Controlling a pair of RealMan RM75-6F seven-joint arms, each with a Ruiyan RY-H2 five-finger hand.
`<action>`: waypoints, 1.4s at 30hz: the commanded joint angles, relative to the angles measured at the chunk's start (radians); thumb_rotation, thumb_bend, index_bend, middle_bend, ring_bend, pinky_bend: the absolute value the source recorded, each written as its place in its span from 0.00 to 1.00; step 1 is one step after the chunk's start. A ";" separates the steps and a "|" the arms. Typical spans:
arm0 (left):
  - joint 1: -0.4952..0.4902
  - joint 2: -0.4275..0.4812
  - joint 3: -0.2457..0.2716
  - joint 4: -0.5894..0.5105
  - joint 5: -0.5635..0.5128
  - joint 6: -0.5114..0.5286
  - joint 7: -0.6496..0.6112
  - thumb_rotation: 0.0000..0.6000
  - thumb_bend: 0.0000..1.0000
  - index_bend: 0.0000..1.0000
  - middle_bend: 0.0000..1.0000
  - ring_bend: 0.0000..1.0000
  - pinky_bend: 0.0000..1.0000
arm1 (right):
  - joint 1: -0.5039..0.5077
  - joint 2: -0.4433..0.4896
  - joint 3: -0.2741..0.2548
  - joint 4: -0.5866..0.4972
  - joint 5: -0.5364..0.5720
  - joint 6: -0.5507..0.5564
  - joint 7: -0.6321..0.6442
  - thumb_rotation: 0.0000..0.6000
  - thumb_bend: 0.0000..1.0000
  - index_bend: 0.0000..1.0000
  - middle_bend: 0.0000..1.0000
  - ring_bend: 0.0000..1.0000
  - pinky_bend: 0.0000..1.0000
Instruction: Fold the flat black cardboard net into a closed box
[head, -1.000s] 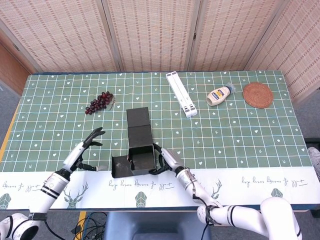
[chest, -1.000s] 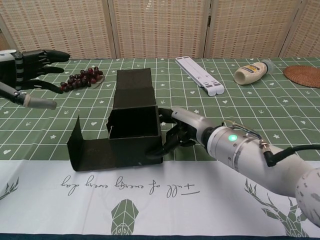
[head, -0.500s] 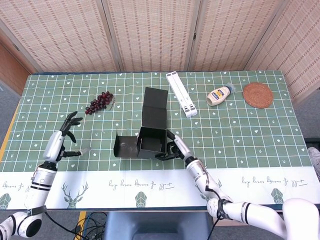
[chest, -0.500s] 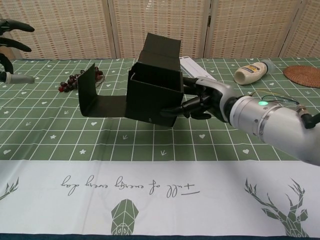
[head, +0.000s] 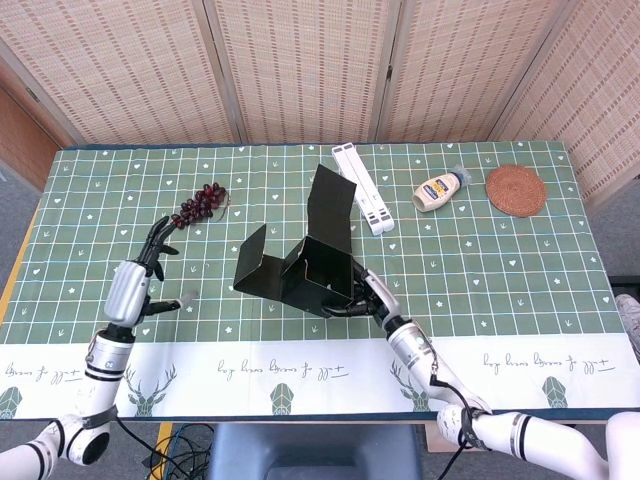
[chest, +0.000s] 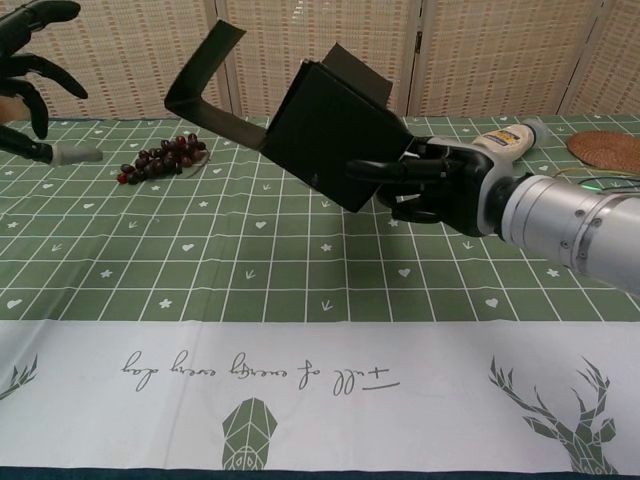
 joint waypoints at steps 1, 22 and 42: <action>-0.024 -0.037 -0.010 0.021 0.026 0.028 0.027 1.00 0.10 0.00 0.00 0.34 0.62 | -0.008 0.006 -0.008 -0.010 -0.023 0.001 0.024 1.00 0.24 0.26 0.36 0.75 1.00; -0.106 -0.120 -0.026 0.033 0.122 0.116 -0.006 1.00 0.10 0.00 0.00 0.34 0.63 | 0.029 -0.016 -0.045 -0.007 -0.053 0.016 0.027 1.00 0.24 0.26 0.37 0.75 1.00; -0.169 -0.072 0.027 0.083 0.250 0.139 0.043 1.00 0.10 0.34 0.18 0.46 0.70 | 0.093 -0.008 -0.057 -0.007 -0.048 0.000 -0.079 1.00 0.24 0.27 0.38 0.76 1.00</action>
